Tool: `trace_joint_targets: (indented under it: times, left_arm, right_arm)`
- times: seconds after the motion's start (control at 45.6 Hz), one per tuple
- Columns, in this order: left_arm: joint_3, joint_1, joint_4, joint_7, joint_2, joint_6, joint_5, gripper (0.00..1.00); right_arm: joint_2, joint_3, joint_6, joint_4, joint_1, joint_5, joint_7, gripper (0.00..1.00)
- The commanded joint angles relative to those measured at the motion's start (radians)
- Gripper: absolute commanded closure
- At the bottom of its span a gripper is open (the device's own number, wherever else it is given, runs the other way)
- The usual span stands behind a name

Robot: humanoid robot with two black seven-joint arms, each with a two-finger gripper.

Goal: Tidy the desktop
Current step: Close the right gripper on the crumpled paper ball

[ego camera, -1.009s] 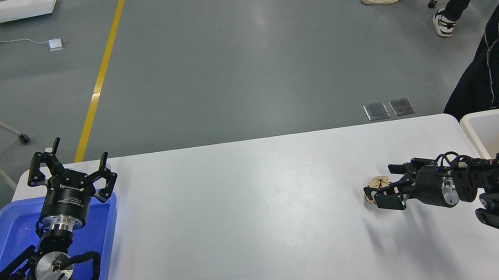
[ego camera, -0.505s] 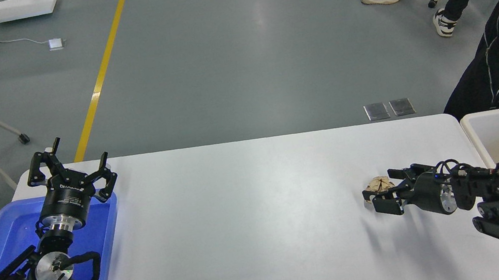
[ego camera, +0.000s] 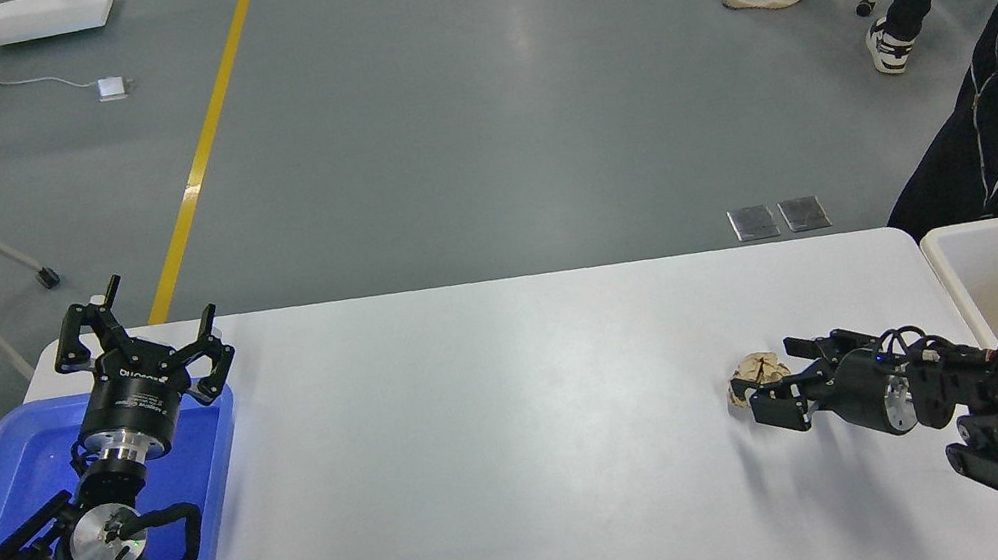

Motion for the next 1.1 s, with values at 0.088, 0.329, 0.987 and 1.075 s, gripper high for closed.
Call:
trace_joint_targets:
  times: [0.088, 0.329, 0.987, 1.075]
  left_arm:
    - [0.0, 0.0, 0.0, 0.0, 0.0, 0.0, 0.0, 0.0]
    - [0.0, 0.0, 0.0, 0.0, 0.0, 0.0, 0.0, 0.0]
    - [0.0, 0.0, 0.0, 0.0, 0.0, 0.0, 0.0, 0.0]
    - [0.0, 0.0, 0.0, 0.0, 0.0, 0.0, 0.0, 0.0]
  right_arm:
    - [0.011, 0.0, -0.004, -0.031, -0.014, 0.009, 0.0, 0.0]
    - [0.011, 0.0, -0.006, -0.031, -0.022, 0.009, 0.0, 0.0]
    - [0.026, -0.006, -0.024, -0.049, -0.023, 0.009, 0.0, 0.12]
    - [0.028, -0.012, -0.023, -0.063, -0.025, 0.009, 0.0, 0.14]
